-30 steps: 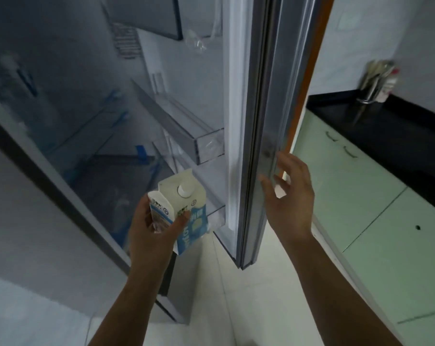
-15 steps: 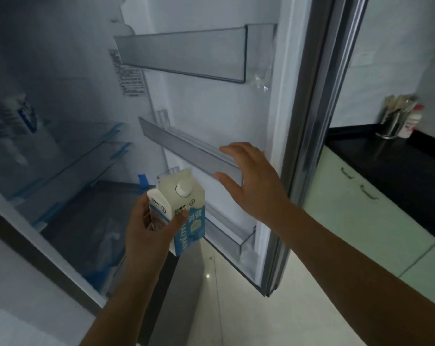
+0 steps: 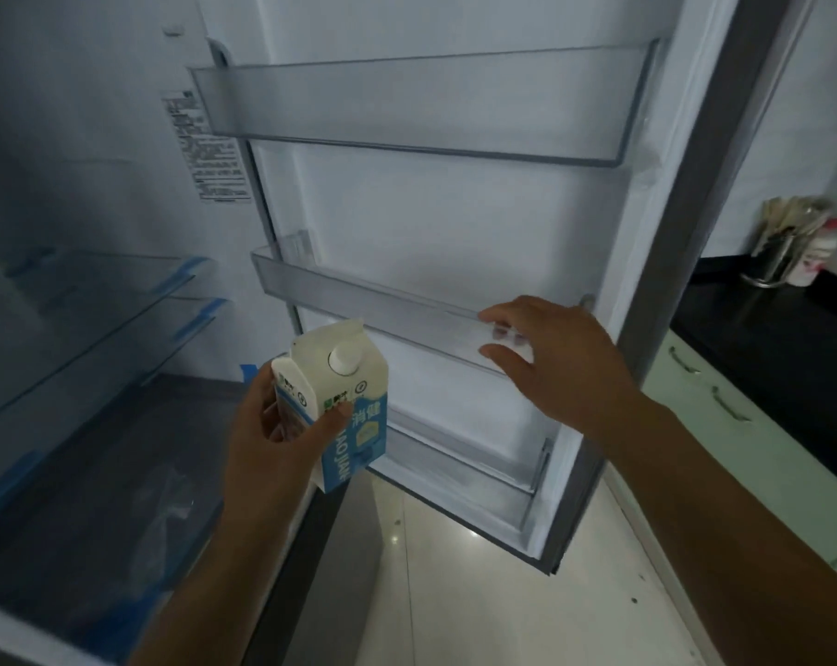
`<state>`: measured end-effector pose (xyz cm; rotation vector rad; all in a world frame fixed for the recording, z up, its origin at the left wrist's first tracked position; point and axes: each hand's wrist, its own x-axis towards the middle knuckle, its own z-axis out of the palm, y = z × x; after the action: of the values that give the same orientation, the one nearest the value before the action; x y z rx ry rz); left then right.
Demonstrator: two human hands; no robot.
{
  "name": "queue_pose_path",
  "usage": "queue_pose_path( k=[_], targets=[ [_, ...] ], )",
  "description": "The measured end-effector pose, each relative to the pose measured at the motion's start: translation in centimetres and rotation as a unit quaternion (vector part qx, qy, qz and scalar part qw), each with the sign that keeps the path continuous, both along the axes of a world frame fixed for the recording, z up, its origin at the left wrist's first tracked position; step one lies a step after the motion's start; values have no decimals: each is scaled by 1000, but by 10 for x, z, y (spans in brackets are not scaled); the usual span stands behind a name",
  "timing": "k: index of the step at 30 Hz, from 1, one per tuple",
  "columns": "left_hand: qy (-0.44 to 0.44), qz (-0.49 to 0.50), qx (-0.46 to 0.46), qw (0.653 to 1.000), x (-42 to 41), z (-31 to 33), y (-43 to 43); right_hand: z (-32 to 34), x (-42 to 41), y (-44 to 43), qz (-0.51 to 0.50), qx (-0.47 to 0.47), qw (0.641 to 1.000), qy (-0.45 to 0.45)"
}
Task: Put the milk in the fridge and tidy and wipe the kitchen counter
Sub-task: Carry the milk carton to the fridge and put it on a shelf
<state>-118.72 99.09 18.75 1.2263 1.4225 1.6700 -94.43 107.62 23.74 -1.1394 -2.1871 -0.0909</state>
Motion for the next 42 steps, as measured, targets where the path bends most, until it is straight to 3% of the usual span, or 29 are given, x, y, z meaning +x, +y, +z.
queue_pose_path(
  k=[7, 17, 27, 39, 42],
  targets=[
    [-32, 34, 24, 999, -27, 1, 57, 12, -50, 57, -10, -46, 997, -54],
    [-42, 96, 14, 994, -84, 5, 92, 9, -129, 117, 12, -27, 999, -41],
    [-56, 184, -10, 981, -85, -4, 97, 8, -133, 142, -5, 0, 999, -41],
    [-22, 340, -29, 940, -56, 1, 109, 12, -149, 186, 150, -18, 988, -24],
    [-5, 367, -29, 930, -52, 5, 106, 13, -155, 194, 209, -15, 978, 24]
  ],
)
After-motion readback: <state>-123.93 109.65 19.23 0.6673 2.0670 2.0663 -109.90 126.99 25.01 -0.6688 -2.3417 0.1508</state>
